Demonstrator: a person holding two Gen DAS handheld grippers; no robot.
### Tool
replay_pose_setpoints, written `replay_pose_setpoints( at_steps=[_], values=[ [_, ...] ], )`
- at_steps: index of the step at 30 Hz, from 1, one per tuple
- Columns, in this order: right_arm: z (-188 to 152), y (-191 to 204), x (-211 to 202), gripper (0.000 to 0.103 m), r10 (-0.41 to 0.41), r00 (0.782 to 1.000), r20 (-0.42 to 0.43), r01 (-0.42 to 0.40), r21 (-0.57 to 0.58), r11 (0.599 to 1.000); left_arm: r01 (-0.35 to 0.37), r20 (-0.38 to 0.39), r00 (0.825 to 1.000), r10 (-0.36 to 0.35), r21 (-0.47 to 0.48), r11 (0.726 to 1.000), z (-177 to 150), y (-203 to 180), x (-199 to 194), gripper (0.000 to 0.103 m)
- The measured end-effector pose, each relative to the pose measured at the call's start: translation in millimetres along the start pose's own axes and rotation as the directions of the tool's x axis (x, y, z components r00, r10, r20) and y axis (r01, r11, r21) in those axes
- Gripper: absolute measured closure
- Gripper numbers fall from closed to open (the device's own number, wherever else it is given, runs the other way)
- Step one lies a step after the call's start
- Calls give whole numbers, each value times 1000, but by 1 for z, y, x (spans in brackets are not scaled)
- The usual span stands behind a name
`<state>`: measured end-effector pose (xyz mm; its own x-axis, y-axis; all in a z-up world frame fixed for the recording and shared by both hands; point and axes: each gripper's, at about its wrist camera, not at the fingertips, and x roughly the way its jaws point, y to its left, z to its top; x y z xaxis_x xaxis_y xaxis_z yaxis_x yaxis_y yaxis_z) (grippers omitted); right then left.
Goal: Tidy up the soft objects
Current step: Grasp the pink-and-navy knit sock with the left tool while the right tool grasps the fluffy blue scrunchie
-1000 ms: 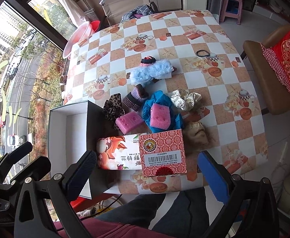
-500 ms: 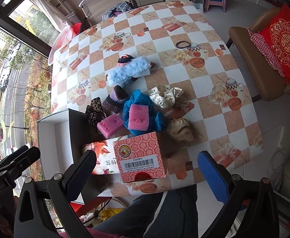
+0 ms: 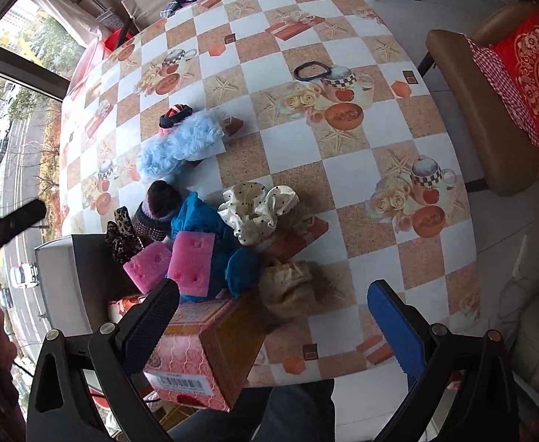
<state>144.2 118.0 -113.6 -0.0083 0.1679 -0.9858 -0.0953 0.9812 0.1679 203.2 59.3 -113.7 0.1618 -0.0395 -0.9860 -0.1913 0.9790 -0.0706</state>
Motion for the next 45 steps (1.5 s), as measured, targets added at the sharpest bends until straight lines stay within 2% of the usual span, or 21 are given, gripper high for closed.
replay_pose_setpoints(
  at_steps=[3,8,14,16,17,19,20,21,23,25,28,30,33,38,45],
  values=[
    [14,-4,19,0,5,999,-32,-6,-24,1000,-64,-3,998,64,4,998,32,-2,37,0],
    [27,-10,50,0,18,996,-83,-22,-46,999,-101,-67,993,102,23,995,59,-8,107,0],
    [29,-21,79,0,38,991,-132,-44,-37,998,-15,-76,997,22,95,995,66,-37,145,0],
    [31,-23,87,0,42,988,-146,-49,-40,998,-22,-107,994,32,98,995,71,-42,161,0],
    [32,-23,90,0,45,988,-151,-52,-43,998,-52,-113,992,63,98,994,73,-41,170,0],
    [35,-22,97,0,44,986,-158,-53,-51,997,-179,-86,979,185,72,981,80,-30,178,0],
    [36,-22,99,0,44,986,-158,-54,-54,997,-223,-66,972,224,24,975,84,-19,176,0],
    [38,-22,101,0,42,987,-153,-51,-57,997,-235,-53,971,233,-33,971,88,-6,172,0],
    [43,-22,104,0,36,990,-140,-44,-57,997,-202,-35,979,199,-108,973,94,16,160,0],
    [48,-20,110,0,48,989,-140,-56,-50,997,-149,-36,989,146,-113,982,95,27,153,0],
    [55,-9,121,0,51,988,-149,-62,-71,996,-106,-50,994,102,-99,989,94,33,150,0],
    [63,-1,123,0,61,989,-137,-73,-84,994,-99,-68,993,93,-106,989,92,38,151,0],
    [85,14,111,0,83,995,-61,-89,-117,989,-91,-97,992,78,-139,986,88,47,157,0],
    [114,62,97,0,57,997,44,-39,-337,941,-64,-129,991,39,-191,980,88,60,171,0],
    [116,86,109,0,76,997,21,-60,-423,904,-74,-165,985,42,-192,979,110,79,189,0]
  ],
)
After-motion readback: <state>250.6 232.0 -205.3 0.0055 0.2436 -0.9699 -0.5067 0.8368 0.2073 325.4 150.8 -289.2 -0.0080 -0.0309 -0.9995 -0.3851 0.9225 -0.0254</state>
